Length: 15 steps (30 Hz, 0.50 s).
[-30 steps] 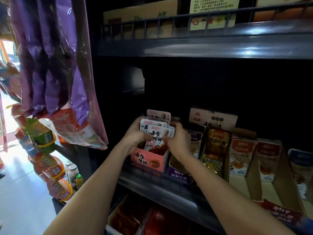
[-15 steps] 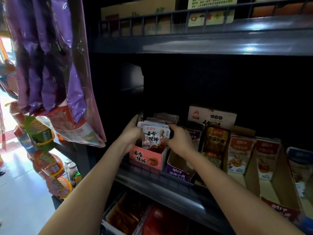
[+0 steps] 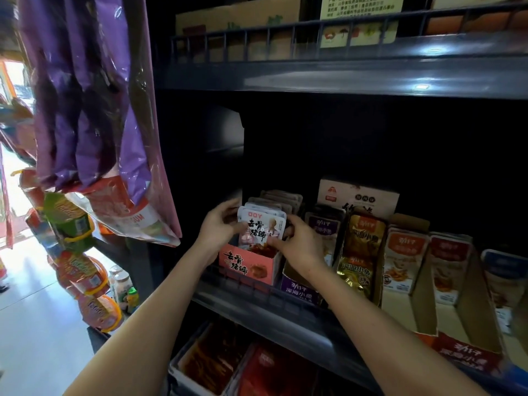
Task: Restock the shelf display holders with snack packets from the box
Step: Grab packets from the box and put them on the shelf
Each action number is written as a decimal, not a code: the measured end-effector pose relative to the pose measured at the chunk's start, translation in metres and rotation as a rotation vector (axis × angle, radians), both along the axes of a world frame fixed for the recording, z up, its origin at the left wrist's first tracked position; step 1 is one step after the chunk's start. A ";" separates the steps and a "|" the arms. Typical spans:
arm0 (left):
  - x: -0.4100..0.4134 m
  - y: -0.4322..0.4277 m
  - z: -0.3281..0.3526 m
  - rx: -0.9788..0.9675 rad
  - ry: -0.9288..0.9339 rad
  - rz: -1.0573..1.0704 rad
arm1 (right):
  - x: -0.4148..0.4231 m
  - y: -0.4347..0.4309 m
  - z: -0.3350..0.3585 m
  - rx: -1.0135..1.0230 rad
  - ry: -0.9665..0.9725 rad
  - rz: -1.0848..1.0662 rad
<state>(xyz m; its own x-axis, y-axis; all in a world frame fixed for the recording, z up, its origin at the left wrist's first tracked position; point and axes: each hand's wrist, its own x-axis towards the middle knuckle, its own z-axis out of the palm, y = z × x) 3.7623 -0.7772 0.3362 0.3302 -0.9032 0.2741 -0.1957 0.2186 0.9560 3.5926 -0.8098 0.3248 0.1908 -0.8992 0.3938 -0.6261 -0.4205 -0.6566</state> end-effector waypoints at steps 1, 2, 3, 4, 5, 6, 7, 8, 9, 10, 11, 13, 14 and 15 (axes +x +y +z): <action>0.000 0.001 -0.001 -0.013 -0.028 0.019 | 0.002 -0.001 -0.003 0.006 -0.011 -0.013; 0.000 0.001 -0.002 -0.024 -0.047 0.034 | 0.004 -0.001 -0.004 0.006 -0.022 -0.025; -0.001 0.001 -0.002 -0.037 -0.054 0.042 | 0.006 -0.002 -0.005 0.005 -0.035 -0.044; -0.002 0.000 -0.001 -0.054 -0.049 0.046 | 0.008 -0.003 -0.007 0.001 -0.053 -0.067; -0.004 -0.001 0.000 -0.077 -0.039 0.050 | 0.010 -0.003 -0.007 -0.007 -0.073 -0.089; -0.006 -0.002 0.001 -0.100 -0.034 0.055 | 0.011 -0.004 -0.007 -0.017 -0.085 -0.109; -0.008 -0.003 0.002 -0.116 -0.033 0.061 | 0.012 -0.003 -0.007 -0.028 -0.087 -0.125; -0.009 -0.004 0.002 -0.124 -0.035 0.066 | 0.013 -0.003 -0.007 -0.034 -0.076 -0.133; -0.009 -0.005 0.000 -0.123 -0.034 0.070 | 0.014 -0.003 -0.009 -0.036 -0.060 -0.138; -0.008 -0.004 -0.002 -0.114 -0.030 0.072 | 0.015 -0.003 -0.010 -0.039 -0.042 -0.143; -0.007 -0.004 -0.005 -0.101 -0.027 0.075 | 0.015 -0.005 -0.012 -0.035 -0.030 -0.147; -0.004 -0.003 -0.009 -0.076 -0.029 0.079 | 0.013 -0.006 -0.012 -0.015 -0.022 -0.141; -0.002 -0.002 -0.009 -0.066 -0.026 0.079 | 0.012 -0.006 -0.010 -0.011 -0.017 -0.132; -0.001 -0.002 -0.010 -0.058 -0.023 0.082 | 0.010 -0.004 -0.007 -0.009 -0.010 -0.119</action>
<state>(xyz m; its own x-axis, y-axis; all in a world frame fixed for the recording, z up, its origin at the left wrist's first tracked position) 3.7608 -0.7791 0.3264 0.3951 -0.8558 0.3338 -0.2370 0.2561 0.9371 3.6026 -0.8140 0.3178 0.0794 -0.9118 0.4029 -0.6653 -0.3495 -0.6597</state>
